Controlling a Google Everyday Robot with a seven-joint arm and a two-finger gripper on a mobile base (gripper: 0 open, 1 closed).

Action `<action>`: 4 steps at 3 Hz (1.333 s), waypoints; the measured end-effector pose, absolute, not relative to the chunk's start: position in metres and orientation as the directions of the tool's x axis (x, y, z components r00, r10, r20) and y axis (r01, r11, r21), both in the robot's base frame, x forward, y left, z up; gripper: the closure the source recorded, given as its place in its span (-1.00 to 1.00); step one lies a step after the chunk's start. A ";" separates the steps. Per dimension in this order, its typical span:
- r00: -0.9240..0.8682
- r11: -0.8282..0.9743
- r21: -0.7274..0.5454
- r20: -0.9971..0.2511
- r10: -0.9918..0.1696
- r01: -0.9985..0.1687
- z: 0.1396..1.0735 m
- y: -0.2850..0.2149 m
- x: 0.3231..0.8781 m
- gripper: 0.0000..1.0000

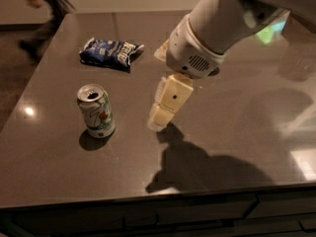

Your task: Knock 7up can over

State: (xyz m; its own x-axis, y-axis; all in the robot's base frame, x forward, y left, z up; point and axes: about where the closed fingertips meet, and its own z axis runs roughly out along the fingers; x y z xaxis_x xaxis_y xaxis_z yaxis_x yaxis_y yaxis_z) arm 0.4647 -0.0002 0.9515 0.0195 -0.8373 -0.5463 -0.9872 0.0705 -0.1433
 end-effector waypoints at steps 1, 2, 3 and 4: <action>0.041 0.043 -0.134 -0.565 -0.824 -0.990 0.942 0.028 0.461 -1.00; 0.054 0.025 -0.128 -0.579 -0.814 -0.992 0.932 0.053 0.458 -1.00; 0.065 0.019 -0.135 -0.587 -0.807 -0.991 0.924 0.074 0.456 -1.00; 0.059 0.022 -0.129 -0.594 -0.802 -0.991 0.913 0.094 0.459 -1.00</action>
Offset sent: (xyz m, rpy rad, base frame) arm -0.0071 0.0800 -0.0340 0.0600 0.0309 0.0730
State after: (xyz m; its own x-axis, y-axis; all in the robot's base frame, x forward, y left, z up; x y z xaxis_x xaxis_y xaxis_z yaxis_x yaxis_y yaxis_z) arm 0.4586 0.0945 0.9126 0.0590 -0.8021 -0.5943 -0.9914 0.0225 -0.1287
